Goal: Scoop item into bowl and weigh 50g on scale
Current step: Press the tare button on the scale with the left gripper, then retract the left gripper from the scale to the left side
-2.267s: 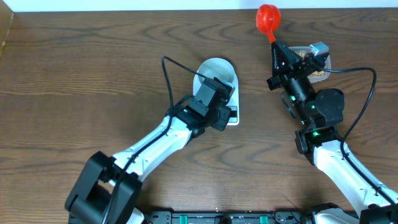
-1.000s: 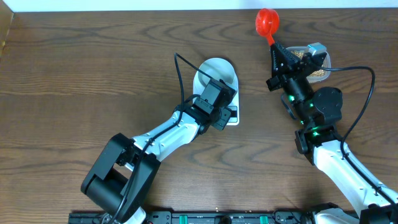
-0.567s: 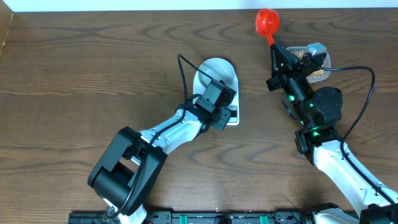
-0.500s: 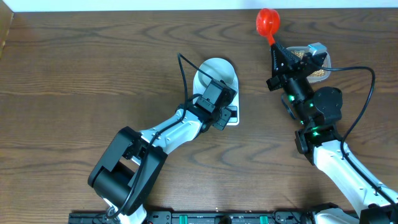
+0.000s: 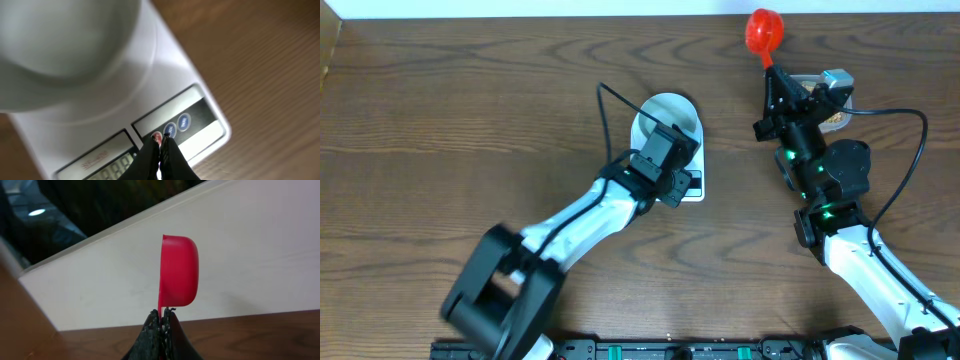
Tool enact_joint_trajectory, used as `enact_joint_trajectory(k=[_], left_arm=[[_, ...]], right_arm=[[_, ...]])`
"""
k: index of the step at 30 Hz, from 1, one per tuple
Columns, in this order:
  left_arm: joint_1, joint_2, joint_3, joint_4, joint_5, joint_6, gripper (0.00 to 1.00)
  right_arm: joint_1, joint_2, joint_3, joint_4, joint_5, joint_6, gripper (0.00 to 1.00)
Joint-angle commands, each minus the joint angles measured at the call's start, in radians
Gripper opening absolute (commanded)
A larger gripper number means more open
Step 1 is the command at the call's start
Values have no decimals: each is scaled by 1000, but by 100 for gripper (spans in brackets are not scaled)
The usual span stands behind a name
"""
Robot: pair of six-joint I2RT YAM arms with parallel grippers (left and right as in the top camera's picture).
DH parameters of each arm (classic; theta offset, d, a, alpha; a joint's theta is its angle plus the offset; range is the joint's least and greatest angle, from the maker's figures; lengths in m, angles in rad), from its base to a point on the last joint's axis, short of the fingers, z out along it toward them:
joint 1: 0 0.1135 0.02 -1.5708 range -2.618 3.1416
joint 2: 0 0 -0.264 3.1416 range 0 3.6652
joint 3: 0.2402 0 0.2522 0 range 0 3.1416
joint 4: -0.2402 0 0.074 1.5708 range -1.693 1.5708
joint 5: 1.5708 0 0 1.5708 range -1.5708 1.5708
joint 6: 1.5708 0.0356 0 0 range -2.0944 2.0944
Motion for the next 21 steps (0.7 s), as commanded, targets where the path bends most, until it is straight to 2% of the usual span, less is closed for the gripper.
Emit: enact_joint_trajectory(k=[1, 5, 9, 12, 18, 21], left_arm=[[3, -98, 4, -11, -10, 17, 7], [3, -124, 3, -14, -17, 17, 7], [3, -126, 4, -40, -71, 17, 7], [3, -143, 4, -56, -152, 17, 7], [40, -245, 4, -92, -245, 17, 8], [76, -320, 4, -130, -245, 12, 27]], right_arm=[[-7, 3, 23, 2, 68, -23, 1], [-7, 29, 52, -34, 68, -26, 1], [-7, 68, 132, -224, 38, -31, 1], [-7, 99, 199, -350, -51, -89, 1], [-7, 117, 257, -478, -83, -112, 1], [-7, 117, 257, -490, -83, -112, 1]])
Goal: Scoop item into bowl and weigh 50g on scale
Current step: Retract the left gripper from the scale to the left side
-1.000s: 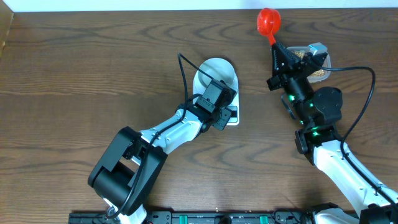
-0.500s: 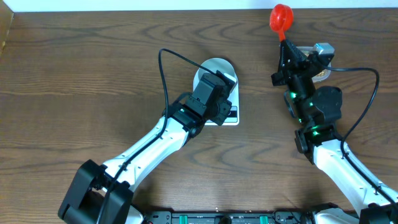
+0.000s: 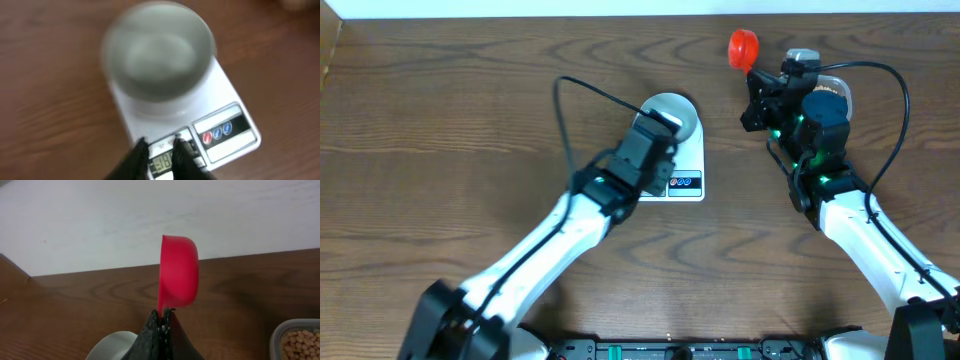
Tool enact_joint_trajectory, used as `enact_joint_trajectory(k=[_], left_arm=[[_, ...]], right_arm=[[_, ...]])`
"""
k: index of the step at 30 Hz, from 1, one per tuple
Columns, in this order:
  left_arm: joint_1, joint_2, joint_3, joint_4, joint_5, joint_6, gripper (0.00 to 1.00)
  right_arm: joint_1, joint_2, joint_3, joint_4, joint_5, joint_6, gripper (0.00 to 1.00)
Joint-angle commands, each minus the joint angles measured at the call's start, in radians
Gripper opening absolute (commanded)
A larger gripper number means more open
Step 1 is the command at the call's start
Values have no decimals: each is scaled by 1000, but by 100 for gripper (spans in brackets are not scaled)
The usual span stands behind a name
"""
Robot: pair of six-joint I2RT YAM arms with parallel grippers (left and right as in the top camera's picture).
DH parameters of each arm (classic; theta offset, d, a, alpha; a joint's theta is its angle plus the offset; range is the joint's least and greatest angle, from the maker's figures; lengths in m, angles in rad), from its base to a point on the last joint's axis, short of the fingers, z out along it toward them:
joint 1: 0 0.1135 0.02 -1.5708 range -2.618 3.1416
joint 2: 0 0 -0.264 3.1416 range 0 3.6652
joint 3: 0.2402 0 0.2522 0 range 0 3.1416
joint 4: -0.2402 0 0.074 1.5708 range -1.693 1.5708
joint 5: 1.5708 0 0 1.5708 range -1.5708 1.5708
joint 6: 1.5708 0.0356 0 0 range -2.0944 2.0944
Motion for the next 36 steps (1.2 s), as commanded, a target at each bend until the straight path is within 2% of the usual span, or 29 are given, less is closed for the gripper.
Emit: enact_joint_trajectory(k=[1, 3, 8, 9, 10, 16, 17, 19, 21, 24, 31, 36], left_arm=[[46, -105, 4, -41, -51, -16, 31], [73, -158, 4, -88, -51, -77, 34], [159, -322, 4, -246, -50, -121, 54], [170, -348, 4, -261, -50, -128, 70], [180, -378, 4, -274, -50, -129, 98], [189, -465, 3, -324, -48, -132, 98], [189, -467, 3, -341, -24, -167, 98], [190, -466, 3, -344, 0, -161, 98], [193, -464, 6, -345, 57, -55, 98], [230, -459, 42, -381, 245, 134, 98], [327, -358, 231, -612, 333, 372, 98], [341, -267, 296, -639, 416, 486, 98]], right_arm=[[-7, -5, 25, -14, -20, -27, 1], [-7, -5, 25, -28, -20, -27, 1], [-7, -4, 25, -34, -20, -27, 1], [-7, -4, 25, -35, -20, -27, 1], [-7, -4, 25, -35, -20, -27, 1], [-6, -4, 25, -35, -20, -27, 1], [-6, -4, 25, -35, -20, -27, 1], [-6, -4, 25, -35, -20, -27, 1], [-6, -4, 25, -35, -20, -27, 1], [-6, -4, 24, -43, -40, -57, 1], [-8, -6, 24, -131, -154, -90, 1], [-20, -52, 24, -222, -265, -157, 1]])
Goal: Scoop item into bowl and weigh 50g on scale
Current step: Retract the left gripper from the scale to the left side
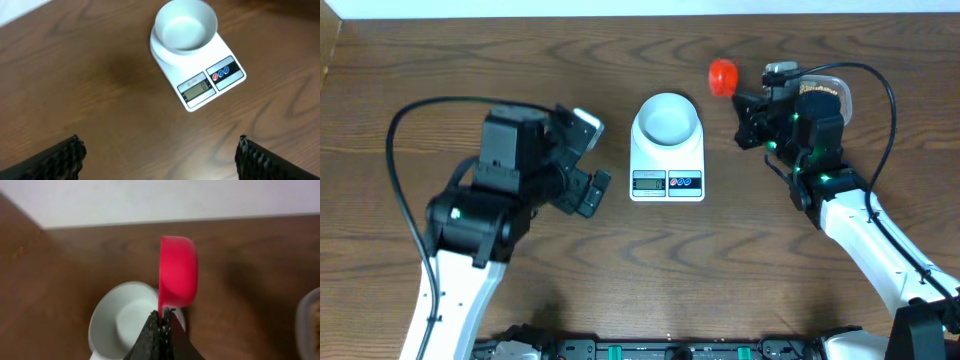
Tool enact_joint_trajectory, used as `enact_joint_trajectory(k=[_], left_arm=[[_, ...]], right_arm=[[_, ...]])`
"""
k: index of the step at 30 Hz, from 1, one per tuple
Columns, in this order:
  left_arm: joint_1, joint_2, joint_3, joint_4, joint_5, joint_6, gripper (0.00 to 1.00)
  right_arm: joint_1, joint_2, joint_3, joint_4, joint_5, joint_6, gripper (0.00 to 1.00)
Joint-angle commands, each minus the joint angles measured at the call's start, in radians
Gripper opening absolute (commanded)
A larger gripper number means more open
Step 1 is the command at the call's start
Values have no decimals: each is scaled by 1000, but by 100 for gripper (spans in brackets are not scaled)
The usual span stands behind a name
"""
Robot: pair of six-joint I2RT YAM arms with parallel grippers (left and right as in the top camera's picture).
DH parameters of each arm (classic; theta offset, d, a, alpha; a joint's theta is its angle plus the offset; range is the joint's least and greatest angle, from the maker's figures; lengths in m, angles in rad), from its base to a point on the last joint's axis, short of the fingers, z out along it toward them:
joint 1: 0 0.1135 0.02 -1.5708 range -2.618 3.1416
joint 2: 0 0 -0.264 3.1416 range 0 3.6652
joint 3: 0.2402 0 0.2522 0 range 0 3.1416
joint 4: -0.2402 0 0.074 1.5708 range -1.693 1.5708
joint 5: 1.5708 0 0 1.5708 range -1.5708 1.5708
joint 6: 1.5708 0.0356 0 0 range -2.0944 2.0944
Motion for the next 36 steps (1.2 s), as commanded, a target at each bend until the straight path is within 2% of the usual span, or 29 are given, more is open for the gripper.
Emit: enact_joint_trajectory(k=[1, 5, 9, 14, 19, 36], left_arm=[[10, 71, 43, -9, 127, 176, 98], [10, 137, 43, -8, 150, 196, 98], [10, 154, 43, 4, 148, 196, 98], [9, 153, 43, -28, 115, 184, 98], [10, 153, 43, -23, 114, 189, 98], [10, 106, 43, -24, 114, 216, 98]], right_arm=[[-23, -63, 18, -55, -127, -66, 1], [-73, -137, 18, -170, -164, -66, 1], [-101, -166, 18, -210, -165, -78, 1], [-103, -167, 18, -211, -164, -93, 1], [-103, -167, 18, -209, -151, -166, 1], [-103, -165, 18, -188, -123, -171, 1]])
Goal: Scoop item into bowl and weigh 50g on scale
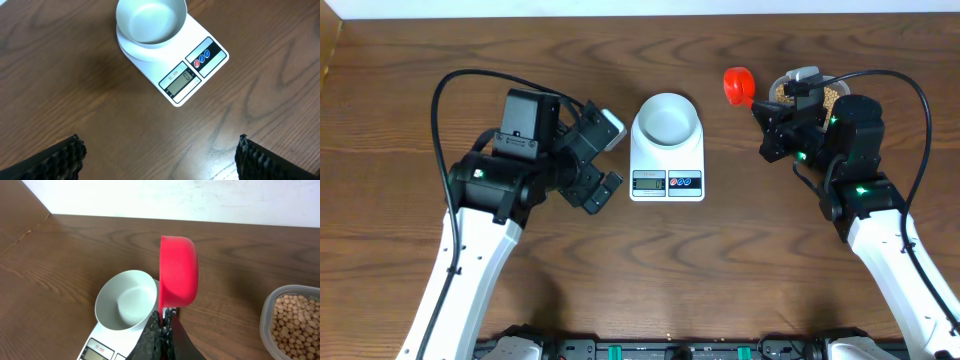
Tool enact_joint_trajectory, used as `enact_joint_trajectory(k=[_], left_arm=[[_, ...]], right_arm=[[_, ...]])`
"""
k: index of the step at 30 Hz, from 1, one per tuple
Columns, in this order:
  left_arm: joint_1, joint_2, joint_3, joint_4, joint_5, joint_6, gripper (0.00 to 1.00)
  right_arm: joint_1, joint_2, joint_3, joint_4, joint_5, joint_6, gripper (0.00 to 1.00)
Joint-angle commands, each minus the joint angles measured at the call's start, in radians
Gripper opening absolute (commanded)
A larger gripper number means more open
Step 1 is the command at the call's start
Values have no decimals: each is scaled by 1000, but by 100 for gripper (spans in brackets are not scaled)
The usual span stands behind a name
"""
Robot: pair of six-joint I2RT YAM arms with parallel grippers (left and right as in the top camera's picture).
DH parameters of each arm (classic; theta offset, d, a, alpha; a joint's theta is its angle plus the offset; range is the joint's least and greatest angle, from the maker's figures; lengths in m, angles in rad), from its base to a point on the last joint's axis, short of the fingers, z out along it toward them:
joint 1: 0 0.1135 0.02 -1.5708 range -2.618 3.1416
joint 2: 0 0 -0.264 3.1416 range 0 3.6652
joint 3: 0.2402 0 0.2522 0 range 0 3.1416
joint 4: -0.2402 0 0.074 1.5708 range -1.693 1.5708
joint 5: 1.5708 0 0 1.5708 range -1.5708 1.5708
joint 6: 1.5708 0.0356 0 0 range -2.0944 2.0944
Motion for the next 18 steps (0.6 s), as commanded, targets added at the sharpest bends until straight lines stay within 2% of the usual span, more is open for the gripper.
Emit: enact_joint_trajectory(k=[1, 5, 11, 18], left_arm=[[5, -28, 18, -3, 1, 25, 98], [40, -40, 18, -16, 31, 49, 98], [153, -44, 18, -56, 200, 129, 98], [167, -44, 18, -79, 204, 172, 98]], right_arm=[[-4, -5, 18, 2, 8, -16, 1], [-4, -5, 18, 3, 8, -16, 1], [-4, -5, 18, 3, 8, -16, 1], [-4, -5, 18, 3, 8, -16, 1]])
